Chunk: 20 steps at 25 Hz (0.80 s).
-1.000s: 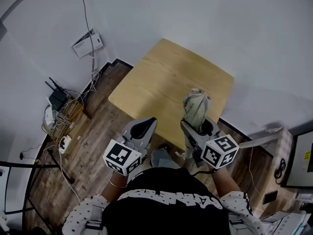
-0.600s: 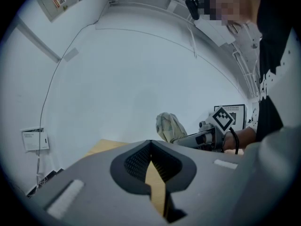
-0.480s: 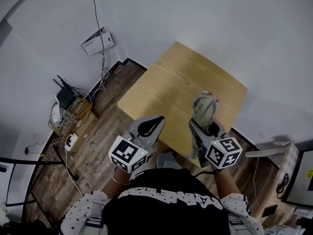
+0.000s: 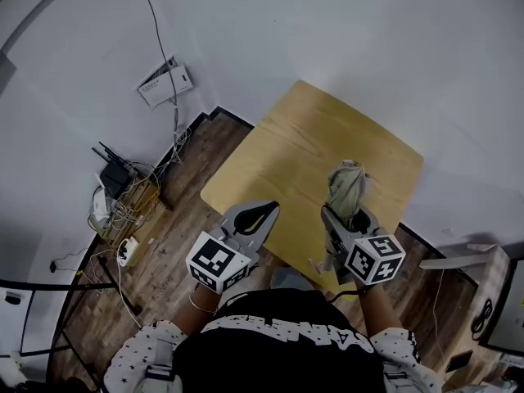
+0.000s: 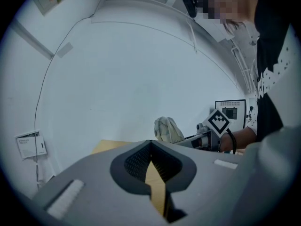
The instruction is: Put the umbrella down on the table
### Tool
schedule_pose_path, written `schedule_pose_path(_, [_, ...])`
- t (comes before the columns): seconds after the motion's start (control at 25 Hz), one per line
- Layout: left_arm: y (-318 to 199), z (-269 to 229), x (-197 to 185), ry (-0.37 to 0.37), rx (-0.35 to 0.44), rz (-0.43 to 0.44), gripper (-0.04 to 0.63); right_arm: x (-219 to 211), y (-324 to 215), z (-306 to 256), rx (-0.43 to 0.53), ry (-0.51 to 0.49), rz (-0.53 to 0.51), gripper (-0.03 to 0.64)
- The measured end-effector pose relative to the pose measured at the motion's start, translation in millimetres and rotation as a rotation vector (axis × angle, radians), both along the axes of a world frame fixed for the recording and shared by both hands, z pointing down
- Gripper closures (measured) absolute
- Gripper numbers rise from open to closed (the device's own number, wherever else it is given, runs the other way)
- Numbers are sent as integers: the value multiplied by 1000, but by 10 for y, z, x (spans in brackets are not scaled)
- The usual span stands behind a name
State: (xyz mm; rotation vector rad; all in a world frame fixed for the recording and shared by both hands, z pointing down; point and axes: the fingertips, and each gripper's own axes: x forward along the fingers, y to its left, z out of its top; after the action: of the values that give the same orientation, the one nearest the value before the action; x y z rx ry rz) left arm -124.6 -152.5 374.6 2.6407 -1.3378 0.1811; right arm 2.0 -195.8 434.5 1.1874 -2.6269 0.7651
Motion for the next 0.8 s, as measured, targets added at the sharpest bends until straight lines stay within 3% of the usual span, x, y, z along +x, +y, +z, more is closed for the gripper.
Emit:
schedule_pose_path(0.4, [-149,139,-124,14,-36,23,600,38,-19,163,-45,23,77,334])
schedule_pose_path(0.64, [-361,-5,91,25,-17,146,600,213,-110,200,-71,20,190,334])
schedule_pose_path(0.8, [-467,26,160,-6,-22,211,600,302,-120,208,-97,-28,268,334])
